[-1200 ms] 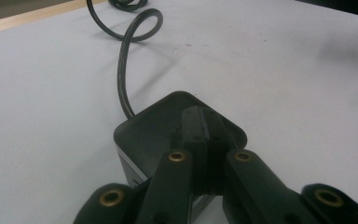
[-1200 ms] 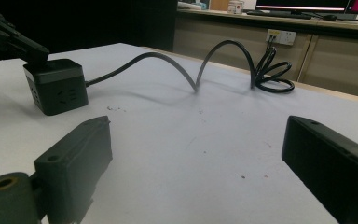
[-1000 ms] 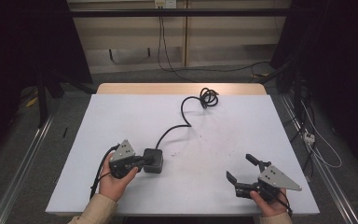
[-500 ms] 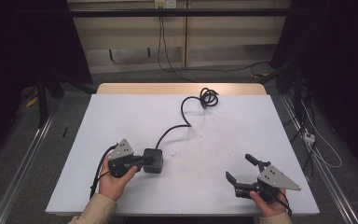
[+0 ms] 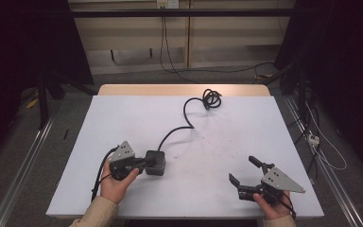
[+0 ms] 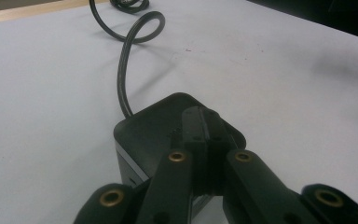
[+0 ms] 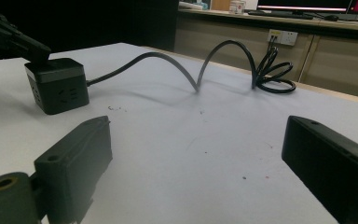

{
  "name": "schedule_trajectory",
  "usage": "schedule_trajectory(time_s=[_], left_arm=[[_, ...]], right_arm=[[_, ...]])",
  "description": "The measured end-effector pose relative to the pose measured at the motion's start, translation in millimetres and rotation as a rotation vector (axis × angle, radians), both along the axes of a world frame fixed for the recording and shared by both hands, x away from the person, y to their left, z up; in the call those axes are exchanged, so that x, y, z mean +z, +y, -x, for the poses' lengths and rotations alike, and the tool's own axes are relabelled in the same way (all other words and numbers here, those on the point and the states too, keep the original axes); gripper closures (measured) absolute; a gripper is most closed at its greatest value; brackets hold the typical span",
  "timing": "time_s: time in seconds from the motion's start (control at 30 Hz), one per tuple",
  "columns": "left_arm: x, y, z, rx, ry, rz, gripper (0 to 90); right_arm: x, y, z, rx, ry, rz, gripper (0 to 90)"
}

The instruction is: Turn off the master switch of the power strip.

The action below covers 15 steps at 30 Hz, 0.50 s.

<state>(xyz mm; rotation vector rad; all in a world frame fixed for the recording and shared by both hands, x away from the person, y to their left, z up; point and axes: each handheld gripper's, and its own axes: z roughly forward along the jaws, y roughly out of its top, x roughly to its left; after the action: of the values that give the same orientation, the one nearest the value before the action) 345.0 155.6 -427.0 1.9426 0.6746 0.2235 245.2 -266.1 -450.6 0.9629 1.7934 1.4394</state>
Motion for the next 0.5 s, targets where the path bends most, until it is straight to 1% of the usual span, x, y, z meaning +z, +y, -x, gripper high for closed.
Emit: schedule_trajectory(time_s=[0.03,0.07,0.23,0.5], left_arm=[[0.7,1.0,0.0,0.000,0.004,0.022,90.0],[0.9,1.1,-0.3,-0.003,0.010,0.020,90.0],[0.9,-0.6,0.0,-0.008,0.007,0.015,90.0],[0.9,-0.7,0.4,-0.007,0.003,0.019,90.0]], right_arm=[[0.1,-0.1,0.1,-0.001,-0.001,-0.001,8.0],[0.1,-0.2,0.1,0.001,0.000,0.000,8.0],[-0.1,-0.1,-0.1,-0.001,0.001,0.001,8.0],[-0.3,0.2,-0.1,-0.001,-0.001,0.002,8.0]])
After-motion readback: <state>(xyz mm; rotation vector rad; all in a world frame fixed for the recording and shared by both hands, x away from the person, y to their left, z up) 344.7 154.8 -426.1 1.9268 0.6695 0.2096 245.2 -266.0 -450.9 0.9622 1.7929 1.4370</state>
